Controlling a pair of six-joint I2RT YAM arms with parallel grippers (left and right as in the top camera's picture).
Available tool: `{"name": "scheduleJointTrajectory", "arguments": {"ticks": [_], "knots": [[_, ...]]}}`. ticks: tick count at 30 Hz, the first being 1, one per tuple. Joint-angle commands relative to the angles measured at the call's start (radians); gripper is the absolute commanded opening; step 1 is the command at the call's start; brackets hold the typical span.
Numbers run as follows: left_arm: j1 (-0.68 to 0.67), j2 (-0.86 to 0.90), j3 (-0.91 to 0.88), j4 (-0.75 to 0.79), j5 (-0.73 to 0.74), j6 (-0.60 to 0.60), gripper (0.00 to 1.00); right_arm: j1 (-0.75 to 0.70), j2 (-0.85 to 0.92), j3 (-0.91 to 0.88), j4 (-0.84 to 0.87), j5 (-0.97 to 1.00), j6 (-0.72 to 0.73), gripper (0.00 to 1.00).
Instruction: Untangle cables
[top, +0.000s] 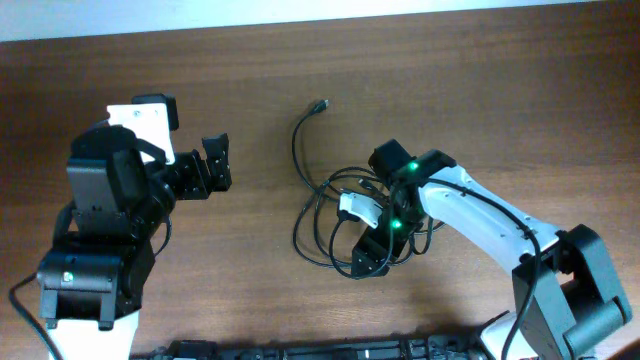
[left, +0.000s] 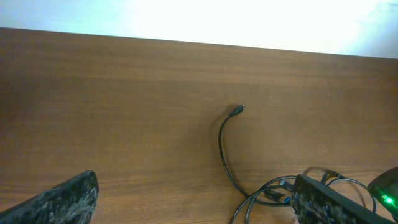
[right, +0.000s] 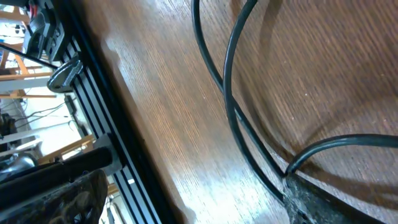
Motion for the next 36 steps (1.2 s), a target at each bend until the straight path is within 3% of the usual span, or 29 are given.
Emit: {"name": "scheduleJointTrajectory", "arguments": {"ticks": [1, 13, 16, 18, 19, 23, 26, 28, 32, 34, 36], "knots": [[0.005, 0.0, 0.003, 0.002, -0.004, -0.012, 0.99, 0.007, 0.031, -0.031, 0.031, 0.022, -0.022, 0.89], [0.005, 0.0, 0.003, 0.002, -0.004, -0.012, 0.99, 0.007, 0.043, -0.174, 0.224, 0.03, -0.021, 0.8], [0.005, 0.0, 0.003, 0.002, -0.004, -0.012, 0.99, 0.007, 0.043, -0.199, 0.229, 0.046, -0.021, 0.62], [0.005, 0.0, 0.003, 0.002, -0.004, -0.012, 0.99, 0.007, 0.043, -0.2, 0.24, 0.049, -0.021, 0.3], [0.005, 0.0, 0.003, 0.002, -0.004, -0.012, 0.99, 0.007, 0.043, -0.2, 0.247, 0.049, -0.02, 0.24], [0.005, 0.0, 0.003, 0.002, -0.004, -0.012, 0.99, 0.006, 0.043, -0.18, 0.283, 0.05, 0.017, 0.17], [0.005, 0.0, 0.003, 0.002, -0.004, -0.012, 0.99, 0.006, 0.043, -0.158, 0.272, 0.05, 0.017, 0.17], [0.005, 0.0, 0.003, 0.002, -0.004, -0.012, 0.99, 0.006, 0.043, -0.158, 0.261, 0.059, 0.016, 0.34], [0.005, 0.0, 0.003, 0.001, -0.004, -0.012, 0.99, 0.007, 0.043, -0.159, 0.209, 0.061, 0.014, 0.59], [0.005, 0.0, 0.003, 0.002, -0.004, -0.012, 0.99, 0.015, 0.043, -0.164, 0.203, 0.096, -0.034, 0.61], [0.005, 0.0, 0.003, 0.001, -0.004, -0.012, 0.99, 0.071, 0.043, -0.165, 0.229, 0.254, -0.053, 0.63]]}}
